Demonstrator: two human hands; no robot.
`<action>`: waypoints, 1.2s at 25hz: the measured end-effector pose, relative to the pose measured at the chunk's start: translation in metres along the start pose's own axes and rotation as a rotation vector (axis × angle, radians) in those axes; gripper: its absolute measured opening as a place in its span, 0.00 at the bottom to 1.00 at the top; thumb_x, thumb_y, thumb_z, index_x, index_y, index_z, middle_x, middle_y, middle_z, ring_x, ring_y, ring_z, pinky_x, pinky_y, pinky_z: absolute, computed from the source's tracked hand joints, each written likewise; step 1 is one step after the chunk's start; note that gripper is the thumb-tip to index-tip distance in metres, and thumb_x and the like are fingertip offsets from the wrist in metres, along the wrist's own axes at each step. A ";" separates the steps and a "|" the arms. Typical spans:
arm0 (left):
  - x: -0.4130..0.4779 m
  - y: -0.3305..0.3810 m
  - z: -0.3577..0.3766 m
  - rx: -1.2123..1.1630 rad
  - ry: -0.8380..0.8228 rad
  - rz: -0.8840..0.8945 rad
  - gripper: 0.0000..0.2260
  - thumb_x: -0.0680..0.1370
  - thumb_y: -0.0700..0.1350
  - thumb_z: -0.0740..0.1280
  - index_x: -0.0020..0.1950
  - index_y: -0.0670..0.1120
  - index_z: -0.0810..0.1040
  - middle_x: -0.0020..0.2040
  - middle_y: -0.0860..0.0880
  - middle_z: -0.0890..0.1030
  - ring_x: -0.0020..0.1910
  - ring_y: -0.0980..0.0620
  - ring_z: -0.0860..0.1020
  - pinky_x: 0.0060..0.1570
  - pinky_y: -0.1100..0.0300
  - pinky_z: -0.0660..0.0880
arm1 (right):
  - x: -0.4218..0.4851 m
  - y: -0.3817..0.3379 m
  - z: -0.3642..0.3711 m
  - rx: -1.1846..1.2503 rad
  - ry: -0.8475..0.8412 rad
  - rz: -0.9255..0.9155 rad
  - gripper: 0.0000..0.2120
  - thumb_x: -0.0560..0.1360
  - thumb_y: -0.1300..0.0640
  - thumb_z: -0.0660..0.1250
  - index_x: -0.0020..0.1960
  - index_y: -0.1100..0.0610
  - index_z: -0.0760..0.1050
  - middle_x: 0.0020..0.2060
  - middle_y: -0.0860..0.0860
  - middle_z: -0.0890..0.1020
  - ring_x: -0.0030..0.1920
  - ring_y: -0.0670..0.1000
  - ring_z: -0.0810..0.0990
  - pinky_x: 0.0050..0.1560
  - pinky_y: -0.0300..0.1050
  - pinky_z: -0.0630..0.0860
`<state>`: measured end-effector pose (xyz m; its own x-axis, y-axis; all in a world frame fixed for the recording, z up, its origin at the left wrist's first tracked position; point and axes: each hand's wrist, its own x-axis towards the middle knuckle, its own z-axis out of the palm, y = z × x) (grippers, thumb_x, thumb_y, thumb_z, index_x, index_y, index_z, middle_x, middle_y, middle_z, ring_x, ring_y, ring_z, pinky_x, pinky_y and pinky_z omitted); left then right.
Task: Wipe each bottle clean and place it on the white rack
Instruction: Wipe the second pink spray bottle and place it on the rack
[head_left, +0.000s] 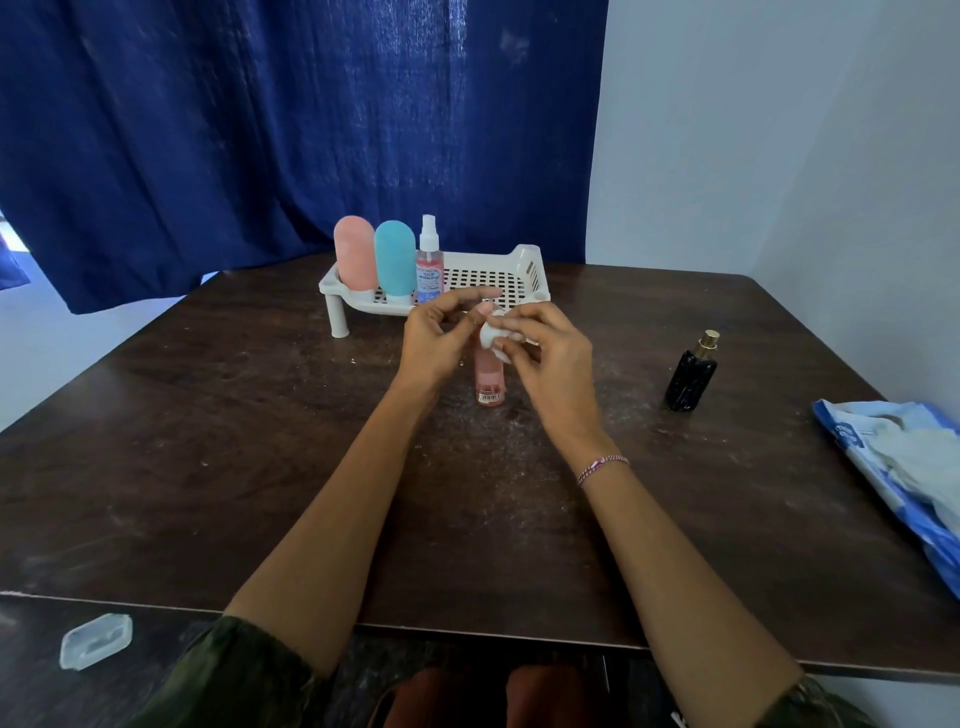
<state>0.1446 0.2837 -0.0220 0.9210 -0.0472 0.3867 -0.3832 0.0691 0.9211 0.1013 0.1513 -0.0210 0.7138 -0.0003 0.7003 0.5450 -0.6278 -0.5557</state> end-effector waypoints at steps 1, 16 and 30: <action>0.000 0.001 0.000 -0.004 0.000 -0.002 0.09 0.77 0.40 0.66 0.57 0.45 0.80 0.58 0.44 0.80 0.58 0.46 0.78 0.53 0.50 0.79 | -0.001 -0.001 0.000 -0.011 0.010 -0.001 0.13 0.71 0.64 0.70 0.56 0.60 0.79 0.54 0.54 0.79 0.59 0.49 0.74 0.58 0.41 0.76; -0.001 0.004 -0.002 0.012 -0.025 0.038 0.10 0.78 0.37 0.65 0.58 0.43 0.79 0.56 0.47 0.81 0.55 0.52 0.79 0.50 0.58 0.79 | -0.002 -0.003 0.001 -0.023 0.033 -0.063 0.11 0.71 0.66 0.70 0.53 0.61 0.80 0.52 0.54 0.78 0.57 0.47 0.74 0.58 0.42 0.76; 0.001 -0.001 -0.006 -0.057 0.075 -0.038 0.09 0.78 0.38 0.64 0.57 0.46 0.79 0.58 0.50 0.80 0.52 0.57 0.79 0.48 0.61 0.79 | 0.000 0.012 -0.009 -0.168 -0.448 -0.003 0.08 0.65 0.64 0.75 0.43 0.60 0.83 0.40 0.48 0.75 0.40 0.46 0.76 0.46 0.41 0.77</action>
<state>0.1468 0.2894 -0.0227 0.9384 0.0241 0.3448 -0.3450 0.1250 0.9302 0.1039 0.1365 -0.0234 0.8518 0.3142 0.4192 0.4951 -0.7444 -0.4481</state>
